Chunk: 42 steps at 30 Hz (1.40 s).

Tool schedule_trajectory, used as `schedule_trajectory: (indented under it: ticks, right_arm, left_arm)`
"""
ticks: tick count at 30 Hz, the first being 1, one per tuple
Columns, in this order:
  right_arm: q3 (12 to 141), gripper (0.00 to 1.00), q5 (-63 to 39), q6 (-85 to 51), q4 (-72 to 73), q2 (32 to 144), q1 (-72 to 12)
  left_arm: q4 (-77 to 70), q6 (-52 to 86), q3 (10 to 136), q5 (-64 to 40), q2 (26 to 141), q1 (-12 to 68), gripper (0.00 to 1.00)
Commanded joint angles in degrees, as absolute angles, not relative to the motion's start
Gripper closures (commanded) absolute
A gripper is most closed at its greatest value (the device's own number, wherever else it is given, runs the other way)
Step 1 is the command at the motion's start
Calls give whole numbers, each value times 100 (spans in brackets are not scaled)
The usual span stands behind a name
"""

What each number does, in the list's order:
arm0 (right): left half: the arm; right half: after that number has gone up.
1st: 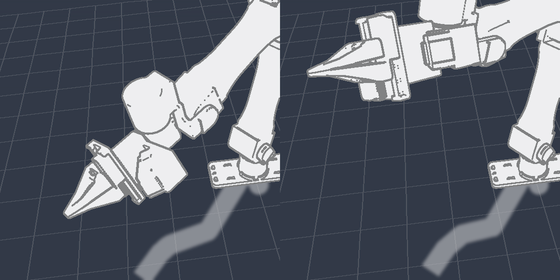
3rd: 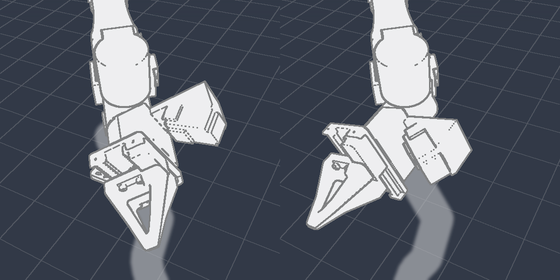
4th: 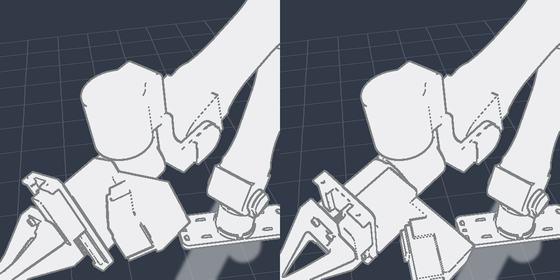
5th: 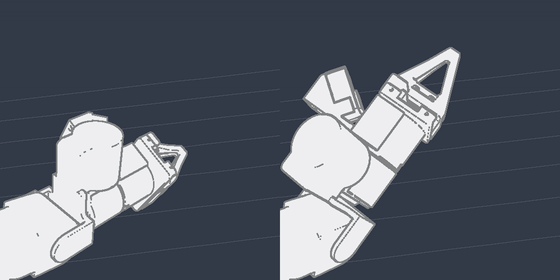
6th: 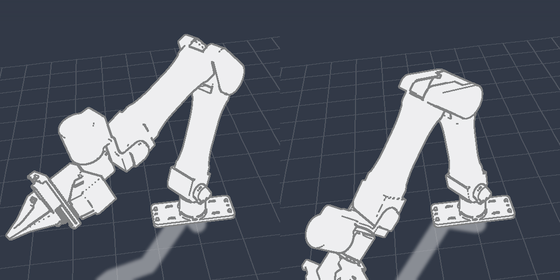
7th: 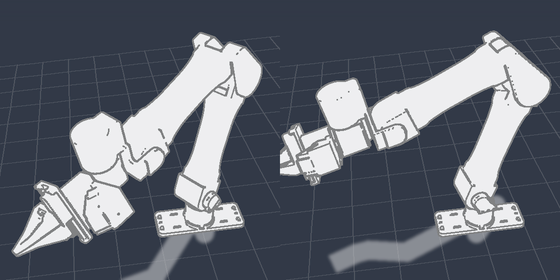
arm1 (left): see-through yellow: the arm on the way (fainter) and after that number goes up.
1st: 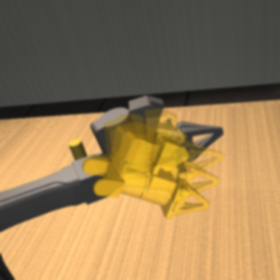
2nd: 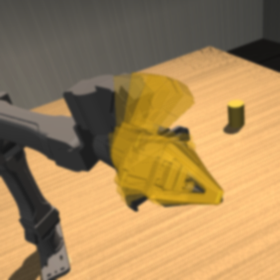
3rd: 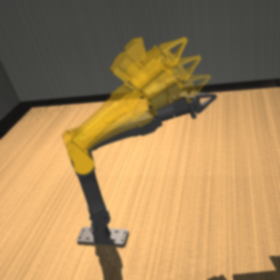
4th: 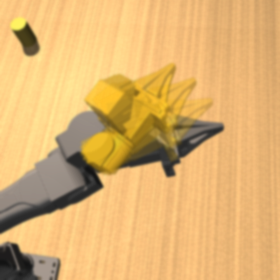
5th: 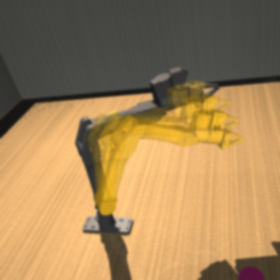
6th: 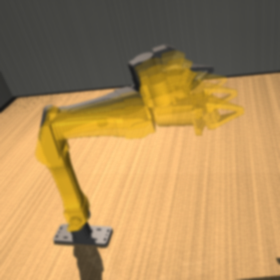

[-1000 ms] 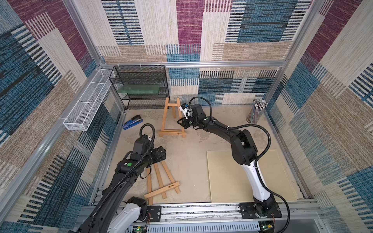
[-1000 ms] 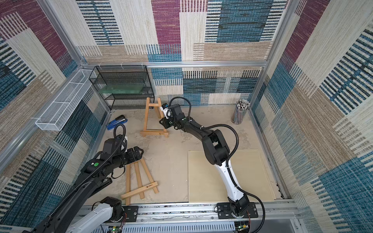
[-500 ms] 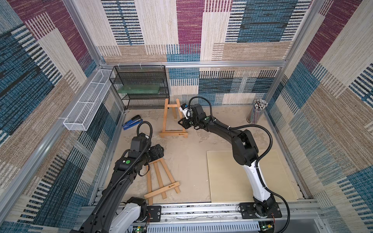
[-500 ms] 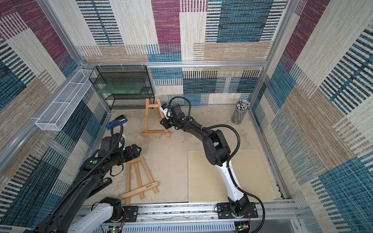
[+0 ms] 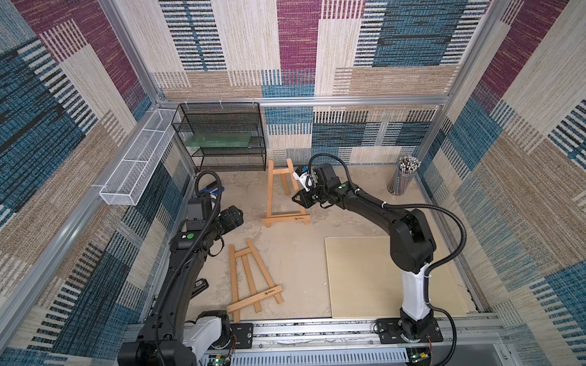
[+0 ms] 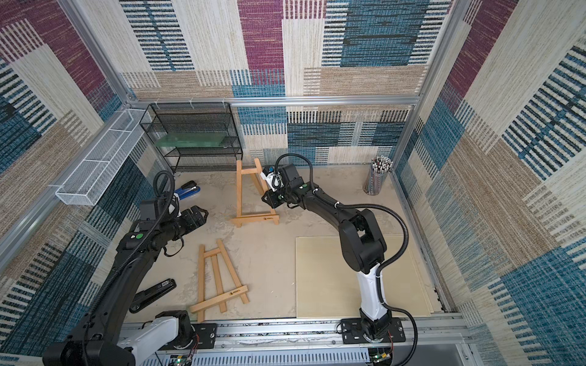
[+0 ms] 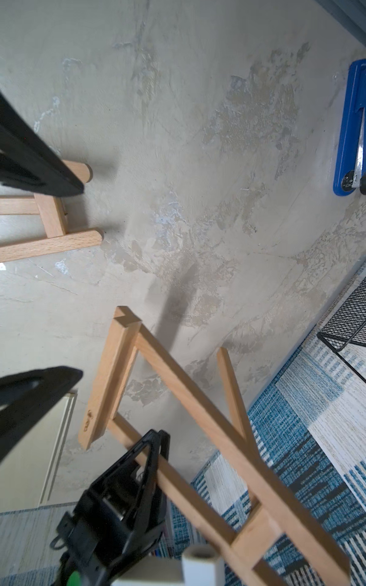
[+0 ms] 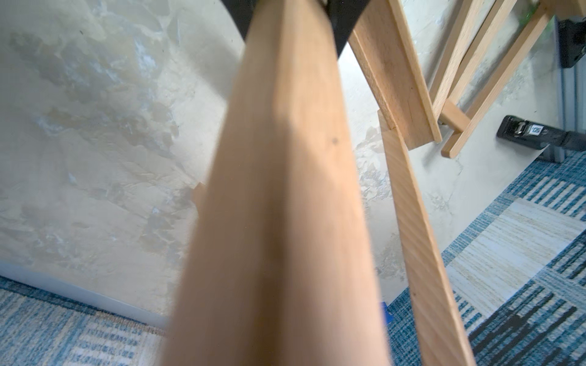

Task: Disassemble the easel
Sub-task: Pick up the easel at the center of the board, then fold up the easel.

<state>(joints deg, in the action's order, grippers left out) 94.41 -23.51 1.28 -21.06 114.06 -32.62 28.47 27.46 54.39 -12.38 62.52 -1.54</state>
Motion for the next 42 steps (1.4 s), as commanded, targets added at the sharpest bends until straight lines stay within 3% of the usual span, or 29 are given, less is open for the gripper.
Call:
schedule_trajectory:
  ticks: [1, 10, 19, 42]
  right_arm:
    - [9082, 100, -2765, 401, -1859, 10900, -3241]
    - [8052, 100, -3450, 715, -1847, 9780, -3255]
    - [7831, 100, -3944, 819, -1975, 9251, -3468]
    - [7929, 100, -3872, 448, -1404, 9583, -3582]
  left_arm:
    - [2358, 2505, 5608, -1485, 6568, -240, 15]
    - [1772, 2412, 6405, -2752, 7983, -439, 17]
    - [1906, 2140, 7502, -4137, 9233, -215, 24]
    - [1665, 2029, 7289, -5151, 9696, 861, 47]
